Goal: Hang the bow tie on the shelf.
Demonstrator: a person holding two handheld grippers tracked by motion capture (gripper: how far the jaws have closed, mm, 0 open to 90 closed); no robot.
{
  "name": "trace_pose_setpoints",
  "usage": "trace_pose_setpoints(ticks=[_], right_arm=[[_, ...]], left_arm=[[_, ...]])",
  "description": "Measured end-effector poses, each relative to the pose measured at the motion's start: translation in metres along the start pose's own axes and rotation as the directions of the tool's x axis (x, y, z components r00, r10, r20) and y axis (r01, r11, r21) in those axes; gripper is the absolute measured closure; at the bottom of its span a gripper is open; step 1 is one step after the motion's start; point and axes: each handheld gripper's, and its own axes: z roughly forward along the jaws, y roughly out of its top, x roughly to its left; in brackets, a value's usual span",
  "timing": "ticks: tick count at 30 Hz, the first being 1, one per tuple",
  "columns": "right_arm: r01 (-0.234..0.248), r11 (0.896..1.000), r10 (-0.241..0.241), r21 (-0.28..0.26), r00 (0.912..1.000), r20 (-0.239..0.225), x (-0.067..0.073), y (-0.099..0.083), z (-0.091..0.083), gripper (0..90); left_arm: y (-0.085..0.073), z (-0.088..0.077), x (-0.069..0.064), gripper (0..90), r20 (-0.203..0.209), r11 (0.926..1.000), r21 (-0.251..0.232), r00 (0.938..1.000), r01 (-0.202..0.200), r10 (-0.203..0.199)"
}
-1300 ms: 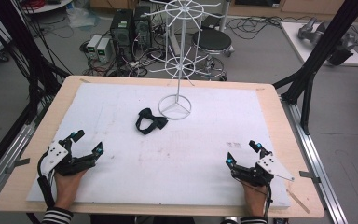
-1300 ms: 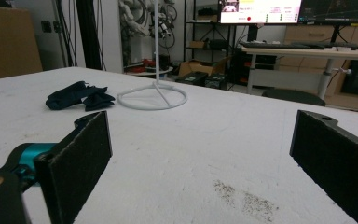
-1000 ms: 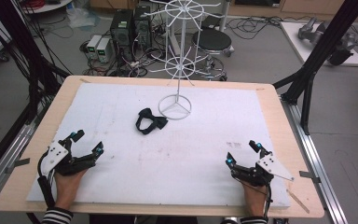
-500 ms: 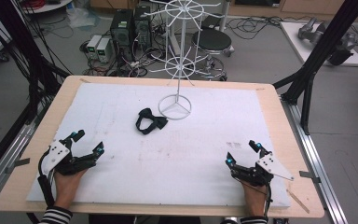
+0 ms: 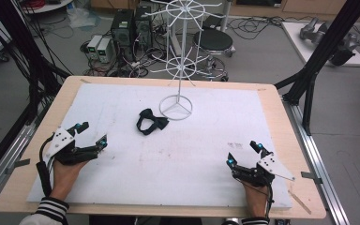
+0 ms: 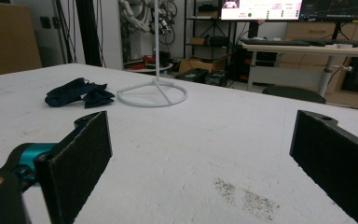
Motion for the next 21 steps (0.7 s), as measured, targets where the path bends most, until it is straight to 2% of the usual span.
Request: trace_pose_setpoints(ticks=[4,11,14,21], right_arm=[[0.006,1.0,-0.006,0.001,1.0,0.001,0.0,0.0,0.0,4.5],[0.007,1.0,-0.007,0.0,1.0,0.001,0.0,0.0,0.0,4.4],[0.008,1.0,-0.008,0.001,1.0,-0.001,0.001,0.0,0.0,4.4],[0.006,1.0,-0.006,0.002,1.0,-0.002,0.0,0.0,0.0,4.4]], left_arm=[[0.007,0.008,0.001,15.0,0.021,0.9997,0.023,0.9997,0.01,-0.01],[0.024,0.03,0.002,15.2,0.058,0.9967,0.079,0.9982,-0.017,0.013],[0.03,0.041,0.002,15.2,0.074,0.9942,0.107,0.9972,-0.001,-0.007],[0.037,0.065,-0.001,15.2,0.092,0.9888,0.149,0.9957,0.0,-0.014]])
